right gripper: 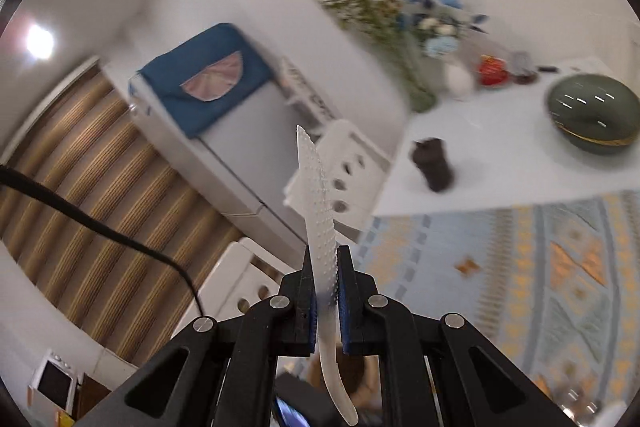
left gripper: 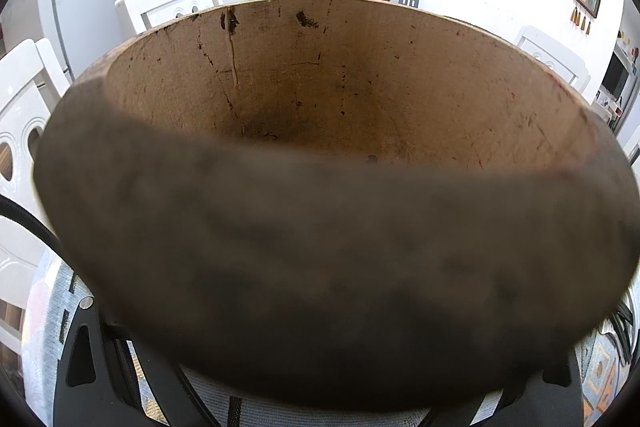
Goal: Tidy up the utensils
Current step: 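Lower the white spoon into the cup held by the left tool, release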
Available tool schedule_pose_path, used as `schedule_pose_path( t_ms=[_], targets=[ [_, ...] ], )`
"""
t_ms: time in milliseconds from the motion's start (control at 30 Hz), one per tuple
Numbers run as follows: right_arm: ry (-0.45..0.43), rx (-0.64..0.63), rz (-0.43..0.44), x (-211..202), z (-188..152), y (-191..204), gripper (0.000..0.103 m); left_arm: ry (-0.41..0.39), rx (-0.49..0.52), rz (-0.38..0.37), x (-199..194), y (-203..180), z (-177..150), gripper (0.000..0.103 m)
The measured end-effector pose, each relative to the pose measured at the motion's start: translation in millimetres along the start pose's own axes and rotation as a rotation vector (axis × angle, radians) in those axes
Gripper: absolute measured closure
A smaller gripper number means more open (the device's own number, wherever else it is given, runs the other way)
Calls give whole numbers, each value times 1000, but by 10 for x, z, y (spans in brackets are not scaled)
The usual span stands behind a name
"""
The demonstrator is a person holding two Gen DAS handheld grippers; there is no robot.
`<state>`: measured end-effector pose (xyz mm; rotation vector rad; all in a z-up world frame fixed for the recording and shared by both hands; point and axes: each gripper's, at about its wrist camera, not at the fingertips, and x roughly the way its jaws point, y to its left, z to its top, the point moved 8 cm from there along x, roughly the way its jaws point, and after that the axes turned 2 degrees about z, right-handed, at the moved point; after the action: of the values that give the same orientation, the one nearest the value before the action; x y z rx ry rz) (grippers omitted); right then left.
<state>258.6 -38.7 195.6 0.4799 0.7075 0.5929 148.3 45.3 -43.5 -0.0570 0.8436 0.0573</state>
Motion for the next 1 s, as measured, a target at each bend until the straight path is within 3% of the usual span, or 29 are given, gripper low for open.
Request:
schedule_pose_path(
  t_ms=[233,567,700,833,1000],
  targets=[
    [100,-23,29,711,-235,64,95,-1,0,0,-2,0,2,6],
    [150,-41,-1,820,-478,-105,95,0,1,0,-1,1,1,6],
    [240,-47,15,777,-621,-67,80,1,0,-1,-2,-1,3,6],
    [194,-49,15,535,-597,-42,60,3,3,3,-9,0,6,5],
    [167,-26,-6,80,-528,-40,60,5,8,10,-25,9,4,5]
  ],
)
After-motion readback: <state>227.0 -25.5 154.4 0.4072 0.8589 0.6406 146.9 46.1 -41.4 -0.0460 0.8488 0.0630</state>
